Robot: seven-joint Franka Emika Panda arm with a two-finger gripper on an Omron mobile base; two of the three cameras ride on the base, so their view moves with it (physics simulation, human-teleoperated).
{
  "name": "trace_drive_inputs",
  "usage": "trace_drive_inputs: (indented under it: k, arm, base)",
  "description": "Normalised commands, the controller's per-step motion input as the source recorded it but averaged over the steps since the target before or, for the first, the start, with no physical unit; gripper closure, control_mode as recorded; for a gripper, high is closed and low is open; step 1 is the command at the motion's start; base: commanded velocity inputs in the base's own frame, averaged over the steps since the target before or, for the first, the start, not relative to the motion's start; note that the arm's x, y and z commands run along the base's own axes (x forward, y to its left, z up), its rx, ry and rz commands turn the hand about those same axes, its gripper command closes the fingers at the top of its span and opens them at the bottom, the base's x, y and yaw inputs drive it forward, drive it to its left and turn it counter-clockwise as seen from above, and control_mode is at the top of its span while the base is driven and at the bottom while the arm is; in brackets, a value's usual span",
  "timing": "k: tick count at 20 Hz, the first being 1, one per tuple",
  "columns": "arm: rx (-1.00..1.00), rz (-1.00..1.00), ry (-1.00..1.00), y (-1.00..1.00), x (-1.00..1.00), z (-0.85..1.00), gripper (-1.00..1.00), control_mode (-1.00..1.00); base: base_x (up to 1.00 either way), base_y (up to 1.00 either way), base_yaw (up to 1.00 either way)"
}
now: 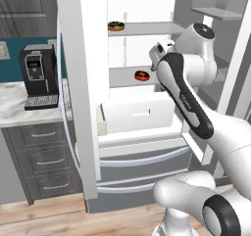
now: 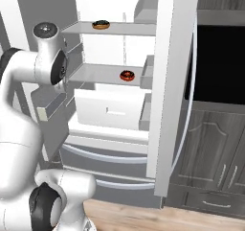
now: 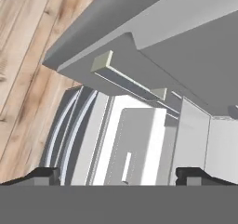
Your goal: Take the donuts from the fridge and place them on the empty tray on the dining counter.
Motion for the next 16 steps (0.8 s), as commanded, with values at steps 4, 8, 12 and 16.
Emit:
trace_drive_inputs:
  k: [4, 8, 12, 16]
  arm:
    - [0.00, 0.00, 0.02, -0.34, -0.55, -0.60, -1.00, -1.00]
    - [0.00, -0.03, -0.08, -0.14, -0.40, -0.37, -1.00, -1.00]
    - [0.00, -0.12, -0.10, -0.30, -0.52, -0.24, -1.00, -1.00]
    - [0.00, -0.10, -0.05, -0.16, -0.24, -0.18, -1.00, -1.00]
  base:
    - [0.00, 0.00, 0.00]
    - [0.00, 0.00, 0.00]
    - [0.00, 0.00, 0.00]
    - [0.00, 0.00, 0.00]
